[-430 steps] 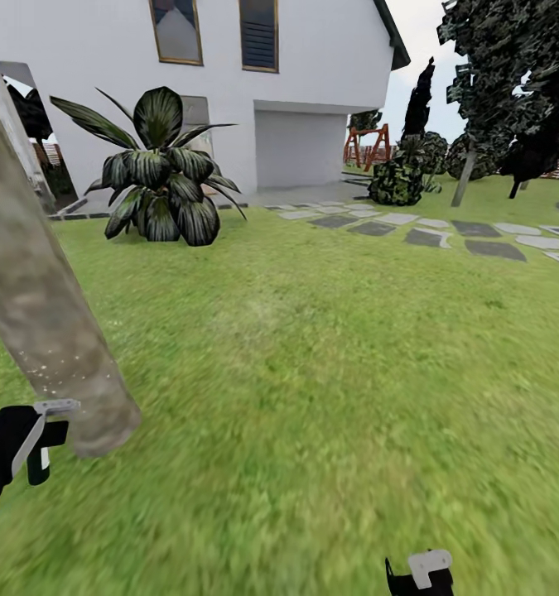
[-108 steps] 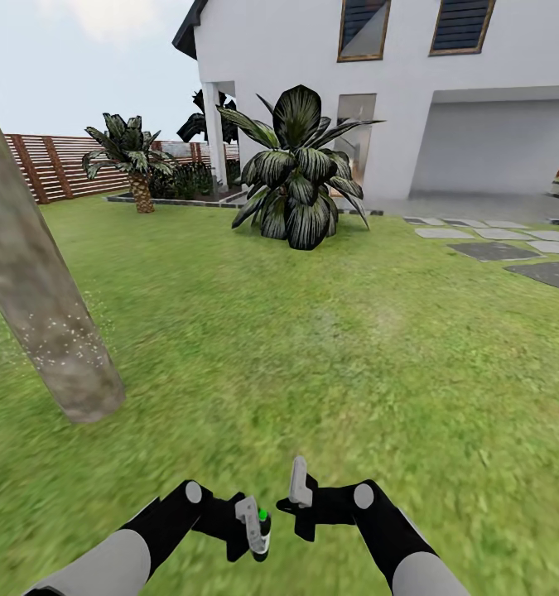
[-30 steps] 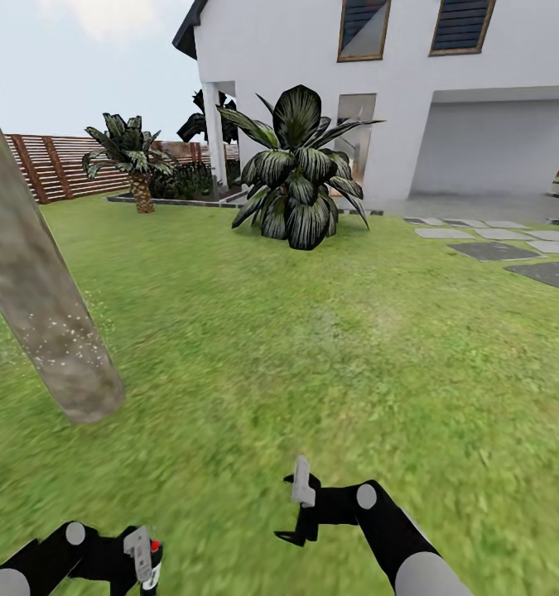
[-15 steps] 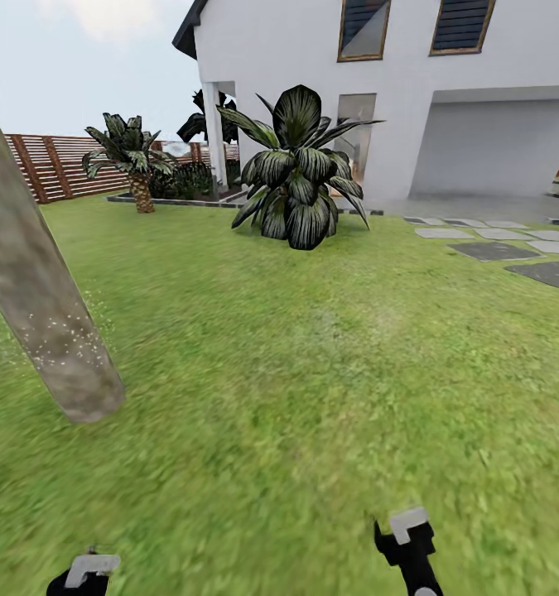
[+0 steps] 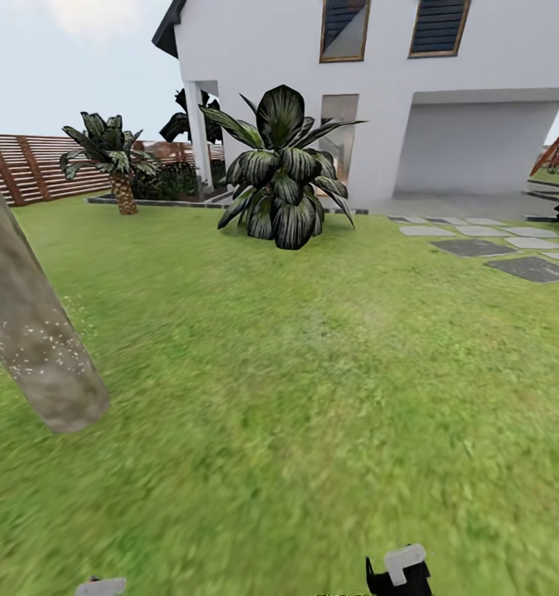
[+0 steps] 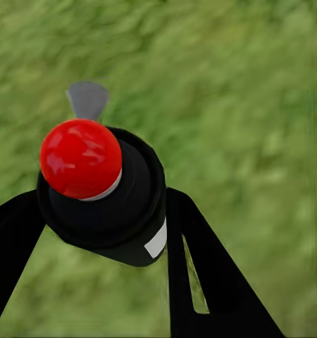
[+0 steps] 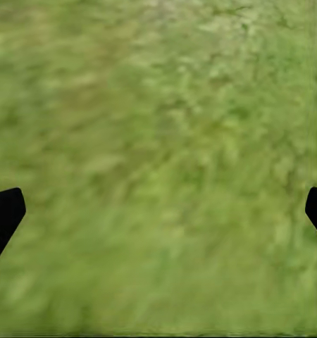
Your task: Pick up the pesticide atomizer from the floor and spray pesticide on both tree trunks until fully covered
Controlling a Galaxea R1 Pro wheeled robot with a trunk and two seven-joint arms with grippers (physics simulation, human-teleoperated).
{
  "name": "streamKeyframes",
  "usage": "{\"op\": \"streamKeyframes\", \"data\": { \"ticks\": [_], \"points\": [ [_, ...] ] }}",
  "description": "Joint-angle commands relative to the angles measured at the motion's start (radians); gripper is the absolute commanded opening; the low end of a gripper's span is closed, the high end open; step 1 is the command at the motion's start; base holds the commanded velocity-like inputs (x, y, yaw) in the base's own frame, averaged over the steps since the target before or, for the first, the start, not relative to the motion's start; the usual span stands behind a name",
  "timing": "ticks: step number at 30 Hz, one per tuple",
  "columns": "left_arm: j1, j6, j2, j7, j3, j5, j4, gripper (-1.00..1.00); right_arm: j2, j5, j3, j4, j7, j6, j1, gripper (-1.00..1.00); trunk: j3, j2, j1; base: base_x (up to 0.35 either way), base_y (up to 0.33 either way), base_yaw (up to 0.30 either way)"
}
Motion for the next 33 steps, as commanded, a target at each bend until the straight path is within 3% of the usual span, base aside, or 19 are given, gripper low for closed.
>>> {"op": "streamKeyframes", "data": {
  "ticks": [1,5,8,20,33],
  "points": [
    [0.000,-0.003,-0.002,-0.002,0.006,0.002,0.001,-1.00,0.000,0.011,-0.026,0.001,-0.006,-0.001,-0.001,1.00,-0.001,0.000,0.000,0.000,0.000,-0.298],
    [0.001,-0.003,-0.012,-0.002,0.007,0.002,-0.002,-1.00,-0.002,0.012,-0.178,0.001,-0.004,0.000,-0.001,1.00,-0.001,0.000,0.000,-0.116,0.032,-0.300],
    [0.001,-0.003,-0.012,-0.001,0.007,0.004,-0.007,-1.00,-0.002,0.013,-0.209,0.003,-0.004,0.000,-0.001,1.00,-0.001,0.000,0.000,-0.291,0.125,-0.300],
    [0.001,-0.003,-0.012,0.005,0.008,0.002,-0.012,-1.00,0.000,0.014,-0.216,0.005,-0.003,0.001,-0.001,1.00,-0.001,0.000,0.000,-0.257,0.244,-0.300],
    [0.001,-0.003,-0.012,0.004,0.008,0.002,-0.014,-1.00,0.000,0.014,-0.216,0.006,-0.003,0.001,-0.001,1.00,-0.001,0.000,0.000,-0.027,0.331,-0.300]
  ]
}}
